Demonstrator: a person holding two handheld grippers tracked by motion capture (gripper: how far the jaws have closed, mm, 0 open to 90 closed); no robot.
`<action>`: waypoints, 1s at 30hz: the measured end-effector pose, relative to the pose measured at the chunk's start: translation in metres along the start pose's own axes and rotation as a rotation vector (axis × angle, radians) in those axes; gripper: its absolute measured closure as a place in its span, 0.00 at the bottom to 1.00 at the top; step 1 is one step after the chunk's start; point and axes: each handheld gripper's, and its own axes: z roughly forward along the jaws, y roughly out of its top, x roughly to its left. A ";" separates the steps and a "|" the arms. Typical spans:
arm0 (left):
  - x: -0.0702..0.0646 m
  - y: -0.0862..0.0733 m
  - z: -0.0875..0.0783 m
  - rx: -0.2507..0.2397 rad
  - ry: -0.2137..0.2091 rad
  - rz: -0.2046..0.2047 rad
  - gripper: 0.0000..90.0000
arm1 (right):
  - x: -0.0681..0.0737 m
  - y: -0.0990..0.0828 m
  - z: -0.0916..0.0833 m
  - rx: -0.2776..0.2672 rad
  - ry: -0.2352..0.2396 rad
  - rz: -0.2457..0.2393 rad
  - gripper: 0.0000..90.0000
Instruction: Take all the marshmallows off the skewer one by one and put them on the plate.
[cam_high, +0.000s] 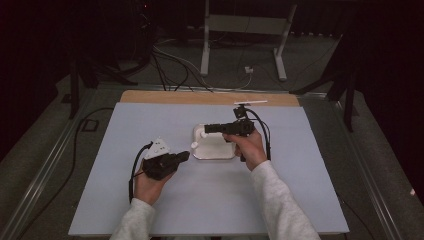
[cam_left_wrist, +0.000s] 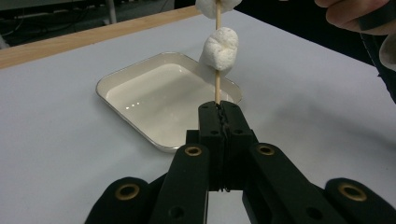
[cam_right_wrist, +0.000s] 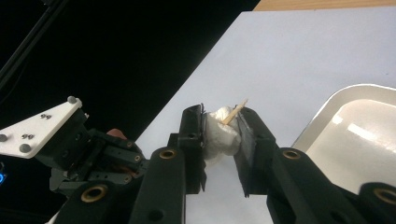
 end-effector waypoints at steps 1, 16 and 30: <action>0.000 0.000 0.000 0.001 0.000 0.002 1.00 | 0.000 0.000 0.000 -0.003 -0.002 0.000 0.83; 0.001 -0.001 -0.001 0.003 -0.012 0.016 1.00 | -0.002 0.002 -0.007 -0.005 -0.019 0.001 0.86; 0.001 -0.002 -0.003 0.007 -0.012 0.045 1.00 | -0.003 0.004 -0.011 -0.019 -0.031 0.011 0.88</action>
